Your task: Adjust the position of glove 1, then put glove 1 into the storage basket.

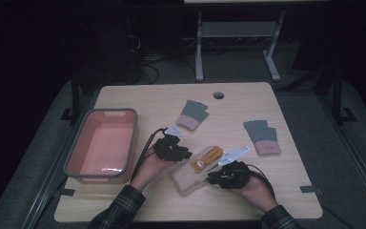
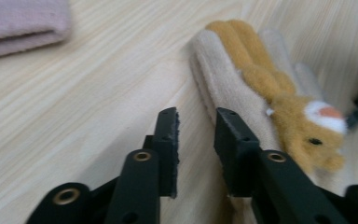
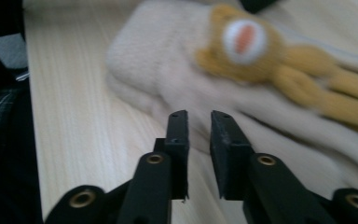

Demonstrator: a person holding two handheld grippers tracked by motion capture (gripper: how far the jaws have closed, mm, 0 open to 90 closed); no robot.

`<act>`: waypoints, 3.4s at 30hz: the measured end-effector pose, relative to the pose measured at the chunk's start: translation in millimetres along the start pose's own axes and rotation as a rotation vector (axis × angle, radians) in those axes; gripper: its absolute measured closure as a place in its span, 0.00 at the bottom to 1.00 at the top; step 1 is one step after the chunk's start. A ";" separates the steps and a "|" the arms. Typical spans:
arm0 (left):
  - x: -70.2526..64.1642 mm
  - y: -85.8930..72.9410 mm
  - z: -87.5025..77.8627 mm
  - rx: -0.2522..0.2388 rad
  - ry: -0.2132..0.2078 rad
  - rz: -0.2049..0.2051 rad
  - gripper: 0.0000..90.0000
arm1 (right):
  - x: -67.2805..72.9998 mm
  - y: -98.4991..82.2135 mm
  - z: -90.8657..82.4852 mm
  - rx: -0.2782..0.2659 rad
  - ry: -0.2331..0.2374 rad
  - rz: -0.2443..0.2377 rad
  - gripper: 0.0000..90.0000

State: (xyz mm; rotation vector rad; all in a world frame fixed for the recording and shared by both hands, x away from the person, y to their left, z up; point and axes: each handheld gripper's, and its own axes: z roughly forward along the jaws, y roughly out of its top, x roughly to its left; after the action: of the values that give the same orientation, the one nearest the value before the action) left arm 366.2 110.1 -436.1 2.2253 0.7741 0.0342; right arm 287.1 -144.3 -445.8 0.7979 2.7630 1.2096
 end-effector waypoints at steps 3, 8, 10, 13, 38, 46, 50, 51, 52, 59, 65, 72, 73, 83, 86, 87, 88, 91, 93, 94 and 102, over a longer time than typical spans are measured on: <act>-2.8 0.2 -5.8 0.010 -0.021 0.022 0.56 | -5.6 -6.5 -10.6 -0.018 -0.032 0.028 0.69; -16.6 0.4 -9.7 0.011 -0.036 0.068 0.35 | -15.7 -21.0 -21.7 -0.010 -0.093 0.069 0.44; -22.2 0.5 -11.3 0.004 -0.045 0.076 0.29 | -17.7 -27.1 -23.4 0.001 -0.126 0.089 0.37; -32.0 0.5 -11.7 0.010 -0.054 0.110 0.20 | -20.8 -35.3 -26.2 0.030 -0.173 0.102 0.27; -62.9 -16.5 39.4 0.157 0.024 0.291 0.14 | -38.1 -59.9 -25.2 0.013 -0.326 0.139 0.09; -60.7 -18.8 40.3 0.151 0.012 0.280 0.14 | -37.8 -64.7 -22.5 -0.028 -0.326 0.133 0.03; -61.3 -18.6 38.5 0.149 0.005 0.291 0.20 | -37.5 -64.9 -21.6 -0.035 -0.328 0.133 0.03; -61.5 -18.4 37.6 0.150 0.001 0.295 0.24 | -37.5 -64.9 -21.6 -0.036 -0.328 0.133 0.03; -61.6 -18.2 36.9 0.150 -0.003 0.301 0.29 | -37.5 -64.9 -21.6 -0.036 -0.328 0.133 0.03; -62.5 -15.9 33.7 0.157 -0.021 0.305 0.54 | -37.4 -64.9 -21.4 -0.037 -0.330 0.134 0.03; -64.1 -13.5 32.7 0.178 -0.034 0.283 0.67 | -37.5 -64.8 -21.3 -0.036 -0.332 0.133 0.03; -60.0 -10.9 27.2 0.143 -0.053 0.256 0.73 | -37.5 -64.8 -21.3 -0.037 -0.331 0.133 0.03; -59.8 -11.0 26.9 0.141 -0.053 0.255 0.74 | -37.5 -64.7 -21.3 -0.036 -0.331 0.133 0.03; -61.4 -6.9 20.2 0.130 -0.075 0.226 0.77 | -37.5 -64.8 -21.3 -0.038 -0.331 0.133 0.03; -60.4 -4.3 15.2 0.113 -0.085 0.227 0.77 | -37.5 -64.8 -21.3 -0.037 -0.331 0.133 0.03; -60.8 -4.0 13.8 0.102 -0.086 0.216 0.77 | -37.5 -64.8 -21.3 -0.038 -0.331 0.134 0.03; -60.0 -3.0 11.1 0.100 -0.086 0.221 0.77 | -37.5 -64.7 -21.3 -0.038 -0.331 0.134 0.03; -57.9 -1.0 3.2 0.083 -0.089 0.207 0.77 | -37.3 -64.7 -21.1 -0.039 -0.332 0.137 0.03; -55.4 1.2 -3.3 0.073 -0.085 0.199 0.77 | -37.5 -64.5 -21.0 -0.039 -0.333 0.137 0.03; -53.5 2.6 -7.3 0.077 -0.086 0.197 0.77 | -37.5 -64.4 -20.9 -0.039 -0.333 0.138 0.03; -38.5 10.6 -36.0 0.053 -0.052 0.155 0.77 | -37.4 -64.4 -20.9 -0.038 -0.333 0.140 0.03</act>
State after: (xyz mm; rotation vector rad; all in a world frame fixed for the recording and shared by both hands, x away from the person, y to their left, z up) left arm 331.2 107.5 -395.5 2.3227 0.5796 0.0317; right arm 286.4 -212.4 -482.4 1.0925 2.4452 1.0321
